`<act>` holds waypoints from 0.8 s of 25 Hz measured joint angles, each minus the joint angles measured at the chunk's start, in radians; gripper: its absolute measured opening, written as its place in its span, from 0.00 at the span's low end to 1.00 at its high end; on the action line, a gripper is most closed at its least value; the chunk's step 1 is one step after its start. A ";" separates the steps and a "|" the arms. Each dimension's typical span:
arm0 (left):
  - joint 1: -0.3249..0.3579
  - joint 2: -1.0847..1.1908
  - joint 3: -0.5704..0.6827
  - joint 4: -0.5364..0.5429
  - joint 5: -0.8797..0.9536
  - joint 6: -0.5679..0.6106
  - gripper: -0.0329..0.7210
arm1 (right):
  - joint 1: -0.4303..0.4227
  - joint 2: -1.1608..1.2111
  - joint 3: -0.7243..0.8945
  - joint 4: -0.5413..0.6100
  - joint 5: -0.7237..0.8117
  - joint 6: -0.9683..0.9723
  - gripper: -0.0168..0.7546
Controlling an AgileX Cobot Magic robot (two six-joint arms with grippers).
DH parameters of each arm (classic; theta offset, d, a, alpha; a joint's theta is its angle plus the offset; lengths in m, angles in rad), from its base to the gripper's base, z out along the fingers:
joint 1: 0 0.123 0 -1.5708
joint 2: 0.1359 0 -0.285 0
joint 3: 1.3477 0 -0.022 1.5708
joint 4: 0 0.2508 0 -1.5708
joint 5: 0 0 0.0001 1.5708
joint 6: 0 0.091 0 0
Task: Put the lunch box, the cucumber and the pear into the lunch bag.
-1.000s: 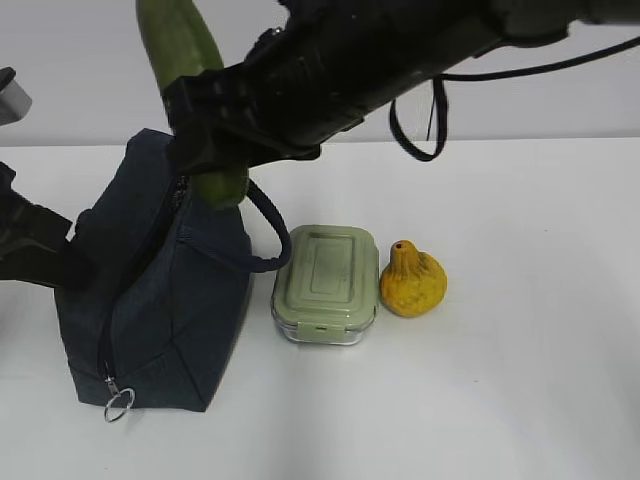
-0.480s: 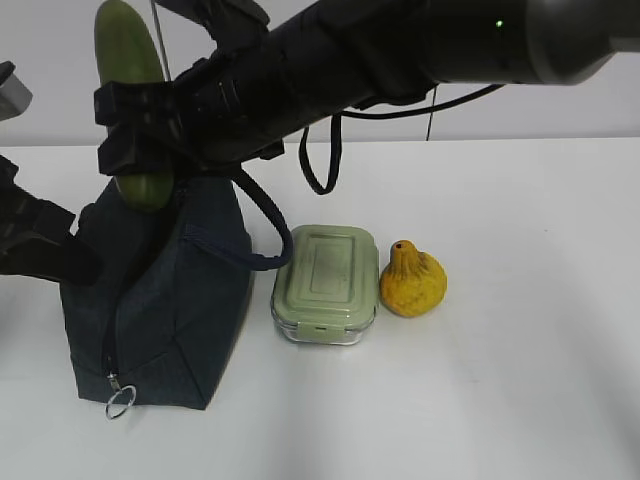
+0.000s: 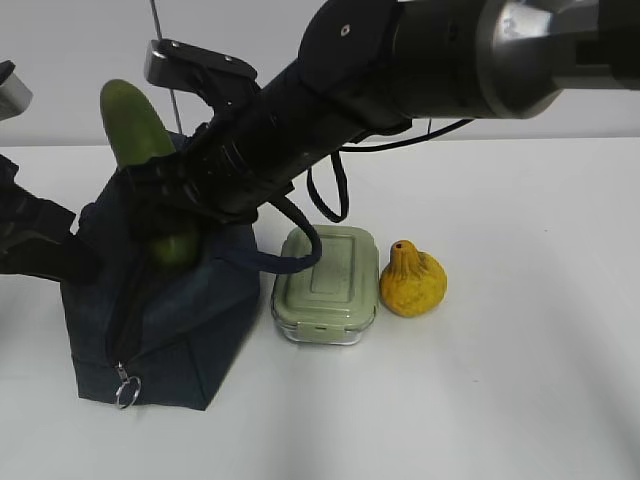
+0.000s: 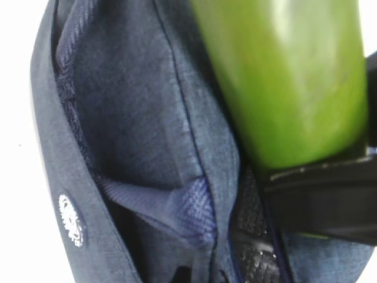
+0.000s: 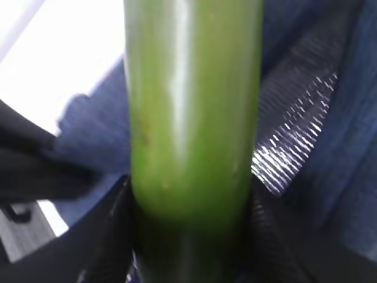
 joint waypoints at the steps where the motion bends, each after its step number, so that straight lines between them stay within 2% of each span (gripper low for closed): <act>1: 0.000 0.000 0.000 0.000 0.000 0.000 0.05 | 0.000 0.000 0.000 -0.042 0.017 0.034 0.51; 4: 0.000 0.000 0.000 0.000 -0.002 0.000 0.05 | 0.000 0.000 0.002 -0.193 0.067 0.143 0.51; 8: 0.000 0.000 0.000 -0.002 -0.005 0.000 0.05 | 0.000 0.000 0.002 -0.318 0.124 0.240 0.51; 16: 0.000 0.000 0.000 -0.005 -0.007 0.000 0.05 | 0.000 0.000 0.002 -0.346 0.145 0.257 0.52; 20: 0.000 0.000 0.000 -0.005 -0.007 0.000 0.05 | 0.000 0.000 0.002 -0.331 0.141 0.246 0.56</act>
